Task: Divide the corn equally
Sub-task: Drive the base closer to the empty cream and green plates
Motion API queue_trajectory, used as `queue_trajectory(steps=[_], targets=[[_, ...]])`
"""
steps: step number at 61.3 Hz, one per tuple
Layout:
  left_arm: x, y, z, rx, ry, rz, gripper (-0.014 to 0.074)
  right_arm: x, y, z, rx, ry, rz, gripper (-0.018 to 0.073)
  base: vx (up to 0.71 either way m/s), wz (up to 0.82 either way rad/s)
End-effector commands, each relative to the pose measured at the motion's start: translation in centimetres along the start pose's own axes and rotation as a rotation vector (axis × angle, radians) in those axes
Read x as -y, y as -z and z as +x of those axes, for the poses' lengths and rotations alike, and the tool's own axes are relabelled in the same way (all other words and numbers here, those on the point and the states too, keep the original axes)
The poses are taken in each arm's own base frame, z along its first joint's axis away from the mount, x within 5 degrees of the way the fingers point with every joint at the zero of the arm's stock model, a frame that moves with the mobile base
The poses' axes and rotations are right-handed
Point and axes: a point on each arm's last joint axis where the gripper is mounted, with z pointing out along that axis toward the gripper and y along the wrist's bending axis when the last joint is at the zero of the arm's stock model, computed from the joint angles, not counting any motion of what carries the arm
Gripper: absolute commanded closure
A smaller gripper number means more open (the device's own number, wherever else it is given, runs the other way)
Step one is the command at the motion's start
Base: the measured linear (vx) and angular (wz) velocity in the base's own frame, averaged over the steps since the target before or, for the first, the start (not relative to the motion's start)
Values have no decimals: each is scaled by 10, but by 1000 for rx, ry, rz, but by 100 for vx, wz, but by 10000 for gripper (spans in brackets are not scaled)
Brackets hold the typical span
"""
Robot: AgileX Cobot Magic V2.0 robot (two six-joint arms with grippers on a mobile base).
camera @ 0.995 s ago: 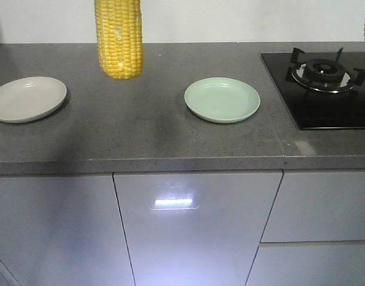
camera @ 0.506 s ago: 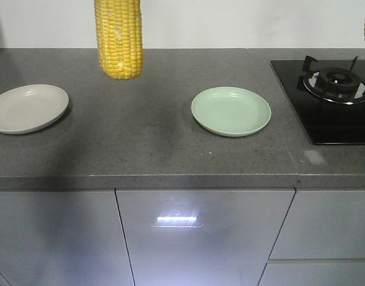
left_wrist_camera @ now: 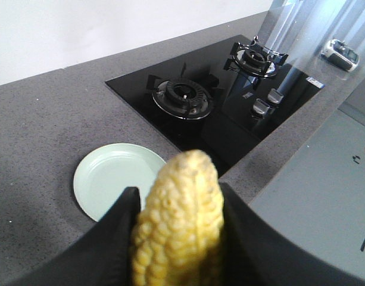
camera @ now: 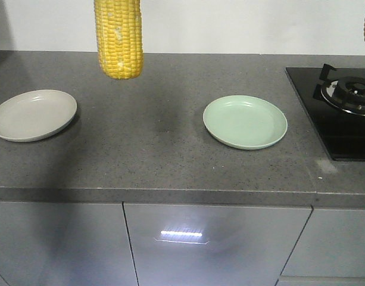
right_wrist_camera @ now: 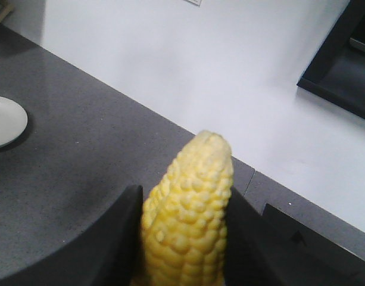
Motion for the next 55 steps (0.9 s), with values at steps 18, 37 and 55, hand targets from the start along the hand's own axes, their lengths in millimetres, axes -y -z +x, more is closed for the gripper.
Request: queue_trajectory(steps=[18, 37, 55], targets=[[20, 24, -10, 90, -27, 35, 603, -1, 11, -5, 47, 10, 15, 564, 7, 5], [20, 24, -10, 90, -27, 35, 603, -1, 11, -5, 47, 10, 15, 564, 7, -2], [20, 24, -10, 90, -27, 35, 603, -1, 11, -5, 47, 10, 15, 564, 6, -4]])
